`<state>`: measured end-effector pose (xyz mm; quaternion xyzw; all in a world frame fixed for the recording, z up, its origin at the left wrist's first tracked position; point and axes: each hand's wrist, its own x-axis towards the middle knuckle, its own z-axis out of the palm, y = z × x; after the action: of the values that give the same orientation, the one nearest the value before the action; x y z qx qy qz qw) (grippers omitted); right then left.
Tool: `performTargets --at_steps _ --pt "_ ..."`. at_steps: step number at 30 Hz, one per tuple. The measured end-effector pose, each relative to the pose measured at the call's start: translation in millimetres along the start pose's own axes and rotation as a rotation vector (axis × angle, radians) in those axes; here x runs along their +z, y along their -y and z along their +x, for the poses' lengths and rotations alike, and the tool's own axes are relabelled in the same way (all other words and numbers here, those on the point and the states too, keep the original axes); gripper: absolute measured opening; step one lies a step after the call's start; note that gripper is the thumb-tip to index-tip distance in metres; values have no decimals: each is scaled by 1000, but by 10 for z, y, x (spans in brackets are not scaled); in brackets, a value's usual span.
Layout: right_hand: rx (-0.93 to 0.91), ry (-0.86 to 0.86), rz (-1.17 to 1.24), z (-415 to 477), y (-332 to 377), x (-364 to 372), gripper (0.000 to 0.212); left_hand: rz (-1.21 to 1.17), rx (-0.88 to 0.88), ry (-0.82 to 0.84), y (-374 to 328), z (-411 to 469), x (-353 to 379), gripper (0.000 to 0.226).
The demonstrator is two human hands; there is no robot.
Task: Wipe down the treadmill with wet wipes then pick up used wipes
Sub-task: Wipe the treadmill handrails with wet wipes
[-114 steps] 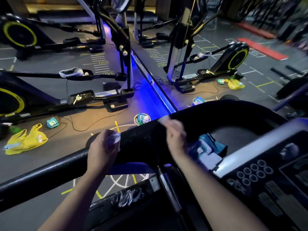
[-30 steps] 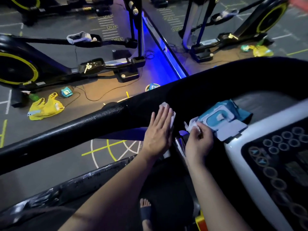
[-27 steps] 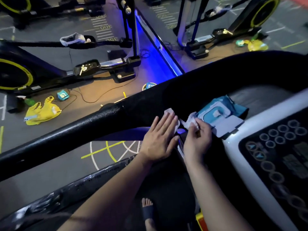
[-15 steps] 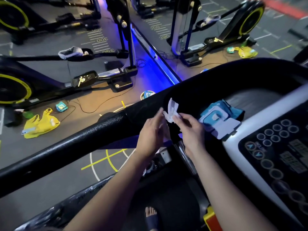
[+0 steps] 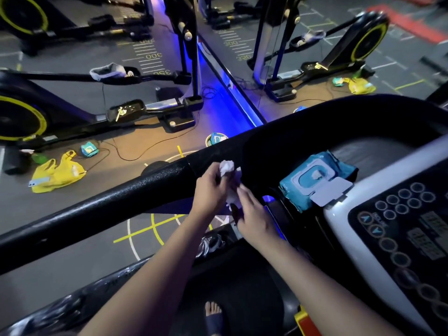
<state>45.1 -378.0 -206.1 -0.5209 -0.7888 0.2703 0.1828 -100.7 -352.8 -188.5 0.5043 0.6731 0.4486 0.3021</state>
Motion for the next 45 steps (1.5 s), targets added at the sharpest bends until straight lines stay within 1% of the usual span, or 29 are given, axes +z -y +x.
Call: performTargets --at_steps 1,3,4,5,7,8,10,11,12,14,15,17,18,20,21,23,25,27,28,30,32,34,36,37,39,41,43,44,45 --pt "-39 3 -147 7 -13 56 66 -67 -39 -4 -25 2 -68 22" --pt "-123 -56 -332 58 -33 136 62 -190 -87 -89 -35 9 -234 20" --pt "-128 -68 -389 96 -37 148 62 -200 -86 -155 -23 6 -347 16" --pt "-125 -80 -436 144 -48 155 65 -170 -82 -215 -15 -11 -490 17" --pt "-100 -112 -510 226 -56 135 73 -46 -55 -279 92 -47 -768 31" --pt "-95 -149 -541 270 -55 121 72 68 -35 -286 199 -58 -912 40" --pt "-76 -193 -586 353 -39 95 71 408 59 -266 416 -84 -1184 52" --pt "-64 -191 -611 387 -33 101 74 556 96 -267 513 -106 -1287 51" --pt "-59 -189 -637 426 -29 132 77 631 99 -290 614 -134 -1376 43" --pt "-34 -177 -709 458 -58 153 84 662 40 -331 694 -211 -1462 12" --pt "-27 -155 -743 468 -47 178 86 680 12 -319 730 -249 -1497 15" --pt "-52 -76 -841 474 -18 231 87 715 11 -243 815 -262 -1539 50" --pt "-91 -23 -912 458 -6 257 86 767 58 -219 868 -252 -1566 60" --pt "-176 55 -1005 396 -70 283 90 879 107 -133 921 -253 -1563 71" --pt "-191 50 -1008 371 -106 252 90 913 85 -70 928 -269 -1547 76" --pt "-170 -61 -909 325 -154 138 88 934 28 12 941 -334 -1503 84" --pt "-78 -152 -789 333 -197 51 91 919 -2 19 939 -360 -1484 84" --pt "19 -193 -719 445 -112 51 94 923 -28 21 909 -339 -1454 80" --pt "38 -198 -713 520 -19 100 94 920 -45 20 896 -321 -1444 77" --pt "5 -144 -747 656 167 277 92 926 -83 33 871 -300 -1431 74" --pt "-80 -73 -777 783 310 420 91 946 -97 55 838 -286 -1447 73" --pt "-194 -3 -788 837 374 399 90 944 -106 70 818 -261 -1489 70" --pt "-288 71 -853 795 290 275 92 951 -107 62 813 -254 -1510 69" --pt "-305 96 -893 740 202 196 93 955 -103 63 809 -254 -1510 70" --pt "-269 77 -900 601 0 39 94 949 -104 74 777 -248 -1515 72" --pt "-181 -26 -810 559 -114 -37 95 919 -108 58 758 -244 -1522 70" --pt "-92 -116 -675 715 -63 -27 96 892 -97 39 733 -247 -1542 69" --pt "-68 -137 -639 830 12 14 97 886 -90 41 724 -246 -1554 69" --pt "-79 -121 -633 932 122 80 98 887 -85 49 723 -235 -1571 68"
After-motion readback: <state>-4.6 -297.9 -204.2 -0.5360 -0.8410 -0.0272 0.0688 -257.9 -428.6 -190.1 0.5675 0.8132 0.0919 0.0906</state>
